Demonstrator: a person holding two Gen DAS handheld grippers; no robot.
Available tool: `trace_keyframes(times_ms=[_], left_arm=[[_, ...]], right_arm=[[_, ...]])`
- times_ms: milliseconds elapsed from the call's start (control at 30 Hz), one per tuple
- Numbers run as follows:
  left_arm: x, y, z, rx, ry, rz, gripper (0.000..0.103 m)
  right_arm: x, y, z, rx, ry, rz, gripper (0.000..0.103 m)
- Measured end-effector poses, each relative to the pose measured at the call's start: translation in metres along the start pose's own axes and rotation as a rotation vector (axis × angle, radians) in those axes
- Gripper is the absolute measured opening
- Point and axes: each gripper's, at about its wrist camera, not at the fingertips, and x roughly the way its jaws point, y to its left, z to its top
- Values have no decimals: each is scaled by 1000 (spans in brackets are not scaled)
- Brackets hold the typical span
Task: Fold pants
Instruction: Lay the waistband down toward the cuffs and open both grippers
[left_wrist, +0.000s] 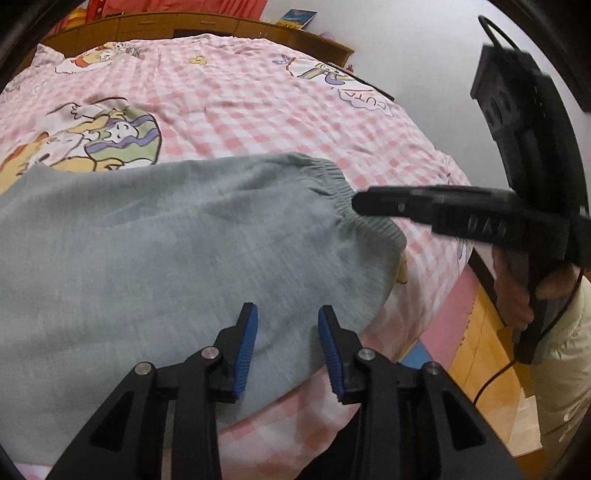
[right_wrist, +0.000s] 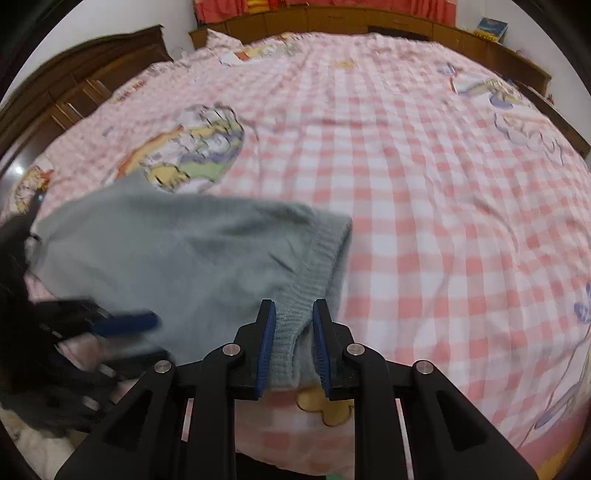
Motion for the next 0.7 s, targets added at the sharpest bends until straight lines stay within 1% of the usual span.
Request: trace_keyframes(times_ms=[67,100,133,167,233,300,367,400,467,500,600,700], left_arm=[[-4,2,0,5,0,25,37],[-9,4,-2,5,-2,39,37],[-14,8,-3,6,-4,50,38],[-18,11,-4,5,-7,62,39],[-29,21,-6,2,-14,90,40],[-40,32,-12,-3,-16,120,41],[-52,44,-16,-19,-17,152,42],[-59,50,-19,-27,-20,166,45],[-72,64,-25,-43,-26,216,49],[-79,73,-28,-54,-29,245,50],[-98,98,-37,-95,-33,282,50],[-117,122,-45,-130,-43,318,50]], right_arm=[[8,-8,-7,29,22,10,23],[10,-13,-10,35,15,21,26],[11,-16,-13,36,2,24,32],[11,-19,-14,41,-5,31,33],[9,-23,-15,77,-3,51,33],[2,-21,-12,90,-1,33,33],[-10,-14,-10,69,-13,-18,33],[-16,-8,-8,49,-20,-50,33],[-25,2,-4,26,-33,-76,33],[-31,7,-2,19,-38,-82,33],[-41,25,4,15,-46,-88,33],[-42,51,10,7,-42,-36,33]])
